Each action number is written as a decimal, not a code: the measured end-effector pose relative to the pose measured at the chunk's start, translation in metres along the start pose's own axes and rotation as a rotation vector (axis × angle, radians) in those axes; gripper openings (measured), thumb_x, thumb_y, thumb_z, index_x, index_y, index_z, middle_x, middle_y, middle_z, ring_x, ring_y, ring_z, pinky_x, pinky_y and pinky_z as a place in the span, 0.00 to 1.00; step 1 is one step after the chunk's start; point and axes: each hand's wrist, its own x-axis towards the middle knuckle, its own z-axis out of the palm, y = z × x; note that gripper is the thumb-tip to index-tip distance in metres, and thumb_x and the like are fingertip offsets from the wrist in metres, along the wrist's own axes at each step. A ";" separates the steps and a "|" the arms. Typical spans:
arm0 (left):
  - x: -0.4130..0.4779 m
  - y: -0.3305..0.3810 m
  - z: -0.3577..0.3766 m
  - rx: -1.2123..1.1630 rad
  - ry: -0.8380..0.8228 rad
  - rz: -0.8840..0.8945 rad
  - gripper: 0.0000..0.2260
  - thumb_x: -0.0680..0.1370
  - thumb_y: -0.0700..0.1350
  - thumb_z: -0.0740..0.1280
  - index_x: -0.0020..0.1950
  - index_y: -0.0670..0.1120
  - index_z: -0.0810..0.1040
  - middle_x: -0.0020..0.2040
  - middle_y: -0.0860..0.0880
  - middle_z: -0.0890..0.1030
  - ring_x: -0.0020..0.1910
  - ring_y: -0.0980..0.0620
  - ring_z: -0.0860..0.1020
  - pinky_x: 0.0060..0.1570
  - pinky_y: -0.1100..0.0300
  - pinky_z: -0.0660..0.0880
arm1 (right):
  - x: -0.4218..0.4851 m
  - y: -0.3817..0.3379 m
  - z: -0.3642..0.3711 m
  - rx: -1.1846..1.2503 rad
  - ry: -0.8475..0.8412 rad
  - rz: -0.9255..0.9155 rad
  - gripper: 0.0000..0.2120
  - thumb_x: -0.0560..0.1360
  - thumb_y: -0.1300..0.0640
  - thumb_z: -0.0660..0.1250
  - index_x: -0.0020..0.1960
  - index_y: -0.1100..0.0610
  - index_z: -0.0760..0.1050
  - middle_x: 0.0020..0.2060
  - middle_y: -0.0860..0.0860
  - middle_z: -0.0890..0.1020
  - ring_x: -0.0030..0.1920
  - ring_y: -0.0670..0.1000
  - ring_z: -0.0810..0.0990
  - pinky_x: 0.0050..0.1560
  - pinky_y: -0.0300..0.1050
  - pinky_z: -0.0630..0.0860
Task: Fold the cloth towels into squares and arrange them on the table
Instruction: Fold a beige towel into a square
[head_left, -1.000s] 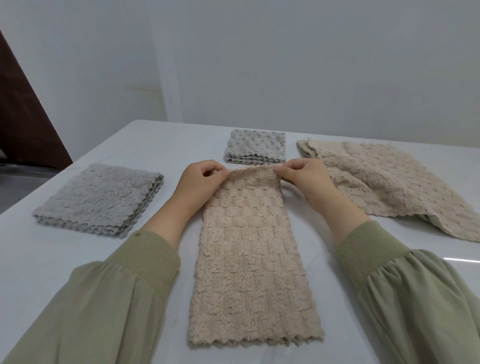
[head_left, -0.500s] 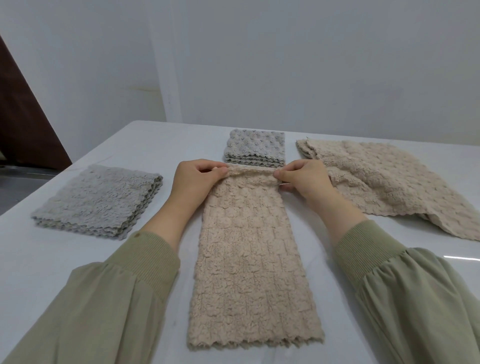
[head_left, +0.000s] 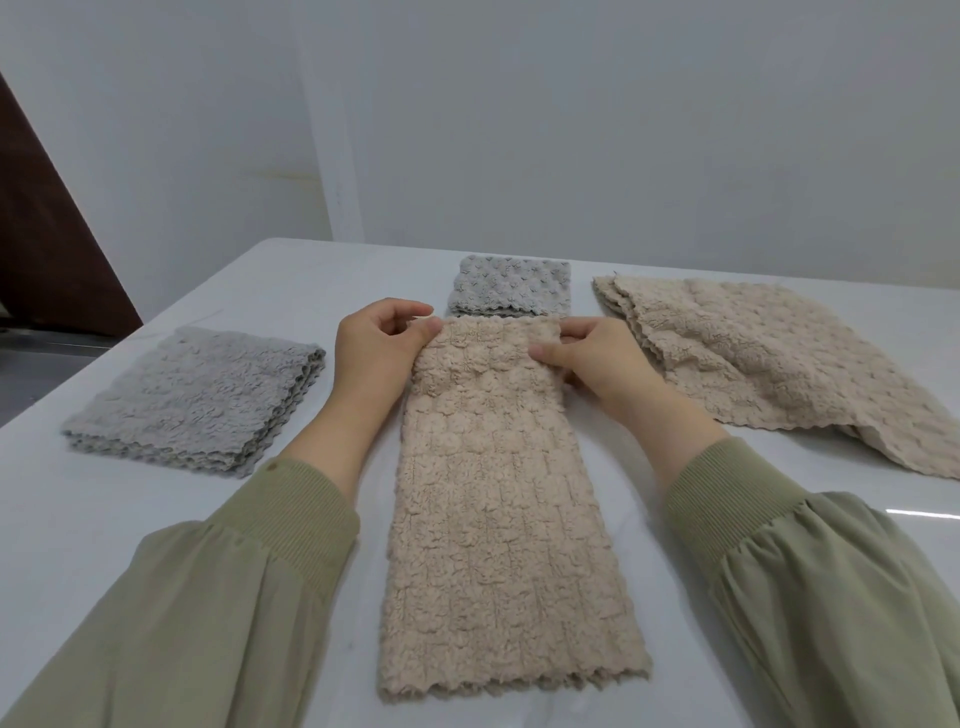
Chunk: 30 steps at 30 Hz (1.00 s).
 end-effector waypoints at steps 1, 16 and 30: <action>0.000 0.000 -0.001 0.002 -0.029 -0.027 0.06 0.71 0.45 0.74 0.46 0.50 0.81 0.36 0.52 0.78 0.32 0.59 0.74 0.39 0.66 0.72 | 0.001 0.000 0.000 -0.059 0.041 -0.037 0.10 0.67 0.67 0.75 0.46 0.62 0.78 0.29 0.52 0.80 0.31 0.50 0.76 0.35 0.44 0.74; -0.007 0.030 0.000 0.004 0.031 0.017 0.10 0.73 0.39 0.70 0.35 0.52 0.79 0.25 0.51 0.77 0.24 0.54 0.72 0.31 0.64 0.70 | -0.018 -0.030 -0.006 -0.126 0.260 -0.257 0.09 0.73 0.63 0.69 0.34 0.57 0.78 0.23 0.51 0.75 0.24 0.49 0.70 0.29 0.40 0.71; -0.090 0.027 -0.022 -0.400 -0.127 -0.311 0.07 0.77 0.40 0.67 0.39 0.42 0.77 0.37 0.46 0.79 0.32 0.52 0.80 0.33 0.63 0.78 | -0.100 0.006 -0.006 0.178 0.212 -0.109 0.06 0.74 0.60 0.69 0.39 0.59 0.77 0.31 0.53 0.76 0.35 0.52 0.76 0.46 0.55 0.80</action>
